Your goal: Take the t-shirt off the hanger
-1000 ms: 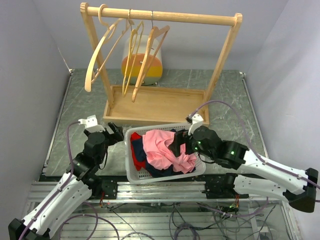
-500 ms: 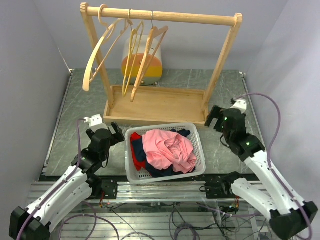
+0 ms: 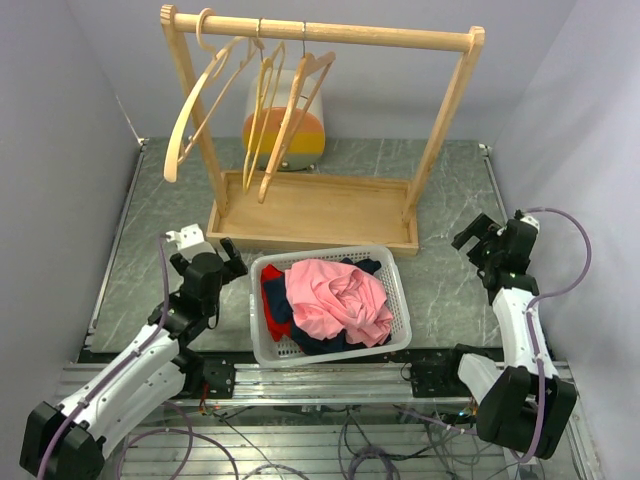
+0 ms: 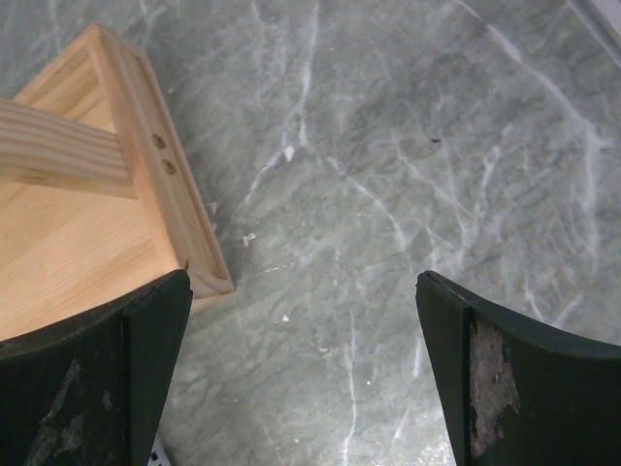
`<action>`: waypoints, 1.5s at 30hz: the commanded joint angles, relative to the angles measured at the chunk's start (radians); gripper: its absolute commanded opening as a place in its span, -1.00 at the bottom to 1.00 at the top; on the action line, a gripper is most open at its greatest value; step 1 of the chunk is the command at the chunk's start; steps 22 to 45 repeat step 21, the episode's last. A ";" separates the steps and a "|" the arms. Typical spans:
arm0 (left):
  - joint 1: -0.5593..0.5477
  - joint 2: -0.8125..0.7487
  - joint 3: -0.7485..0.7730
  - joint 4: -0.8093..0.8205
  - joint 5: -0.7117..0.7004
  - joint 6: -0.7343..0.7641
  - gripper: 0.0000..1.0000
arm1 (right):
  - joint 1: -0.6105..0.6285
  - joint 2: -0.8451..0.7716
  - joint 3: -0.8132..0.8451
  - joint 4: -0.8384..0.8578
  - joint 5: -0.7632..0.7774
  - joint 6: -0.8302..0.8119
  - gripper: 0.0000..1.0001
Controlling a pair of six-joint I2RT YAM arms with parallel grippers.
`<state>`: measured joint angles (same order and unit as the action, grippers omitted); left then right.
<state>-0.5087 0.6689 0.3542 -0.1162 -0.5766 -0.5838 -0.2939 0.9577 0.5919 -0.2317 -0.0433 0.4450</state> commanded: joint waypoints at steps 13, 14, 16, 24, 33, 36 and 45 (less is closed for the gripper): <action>0.019 -0.098 0.000 0.061 -0.030 0.028 0.99 | -0.007 -0.081 -0.046 0.047 0.058 0.079 0.99; 0.019 -0.094 0.000 0.059 -0.030 0.026 0.99 | -0.007 -0.087 -0.046 0.047 0.058 0.076 0.99; 0.019 -0.082 0.004 0.050 -0.030 0.021 0.99 | -0.007 -0.096 -0.045 0.047 0.059 0.068 0.99; 0.020 -0.073 0.009 0.044 -0.026 0.019 0.99 | -0.007 -0.095 -0.047 0.051 0.056 0.064 0.99; 0.020 -0.073 0.009 0.044 -0.026 0.019 0.99 | -0.007 -0.095 -0.047 0.051 0.056 0.064 0.99; 0.020 -0.073 0.009 0.044 -0.026 0.019 0.99 | -0.007 -0.095 -0.047 0.051 0.056 0.064 0.99; 0.020 -0.073 0.009 0.044 -0.026 0.019 0.99 | -0.007 -0.095 -0.047 0.051 0.056 0.064 0.99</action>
